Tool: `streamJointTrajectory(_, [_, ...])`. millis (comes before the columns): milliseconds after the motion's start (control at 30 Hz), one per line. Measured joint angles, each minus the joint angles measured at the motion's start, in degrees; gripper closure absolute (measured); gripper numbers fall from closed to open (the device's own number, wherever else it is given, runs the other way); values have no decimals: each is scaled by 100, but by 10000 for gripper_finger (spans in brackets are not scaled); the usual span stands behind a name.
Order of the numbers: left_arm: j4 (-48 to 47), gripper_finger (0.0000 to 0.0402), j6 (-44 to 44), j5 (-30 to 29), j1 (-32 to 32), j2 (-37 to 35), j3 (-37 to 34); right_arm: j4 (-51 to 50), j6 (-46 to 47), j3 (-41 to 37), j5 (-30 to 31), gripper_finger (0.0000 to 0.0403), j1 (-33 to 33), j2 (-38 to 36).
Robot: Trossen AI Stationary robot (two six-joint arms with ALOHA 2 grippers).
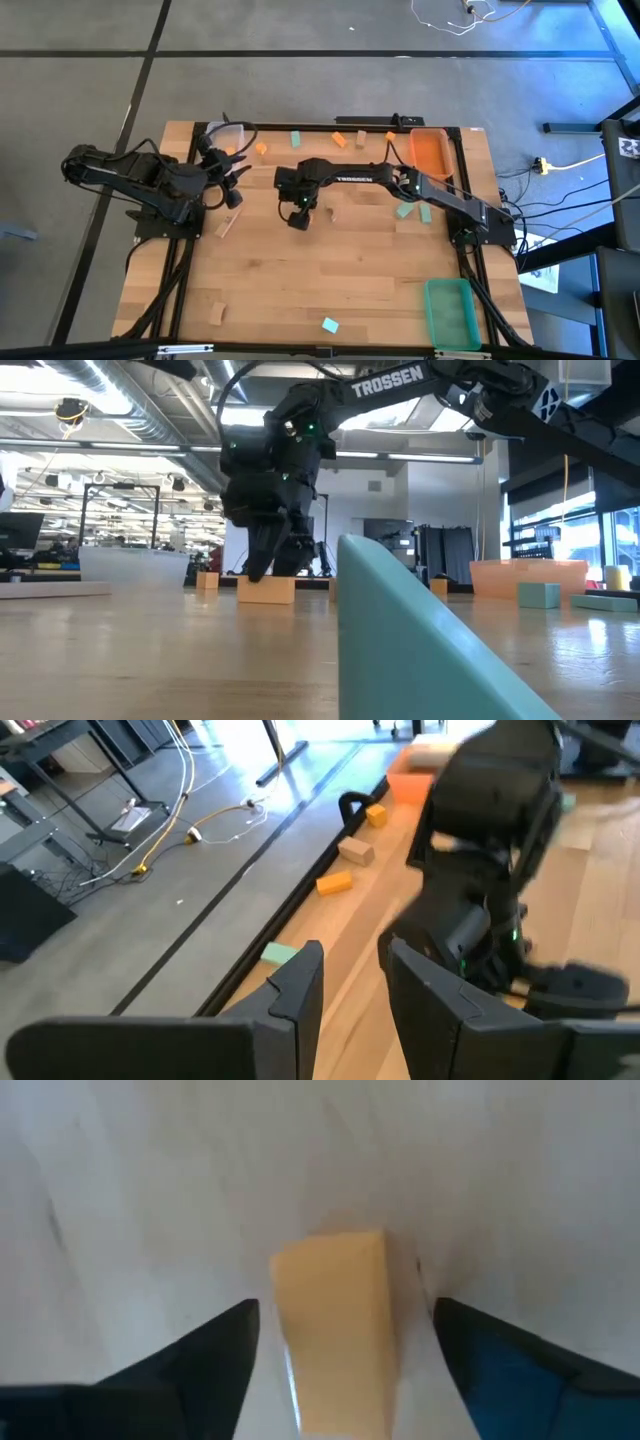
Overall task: Sort & place blocks by color
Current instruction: Put the orange block into the transparent bin
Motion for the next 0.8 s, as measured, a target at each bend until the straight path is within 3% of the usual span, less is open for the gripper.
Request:
streamJointTrajectory(167, [-281, 300, 6, 401, 2, -2, 0, -199, -2, 47, 111, 85, -2, -341])
streamJointTrajectory(500, [-589, 300, 30, 1467, 19, 6, 0, -297, -169, 59, 1649, 84, 186, -2002])
streamJointTrajectory(800, [-465, 300, 44, 1724, 281, 707, 0, -324, -493, 24, 2444, 83, 631, -3061])
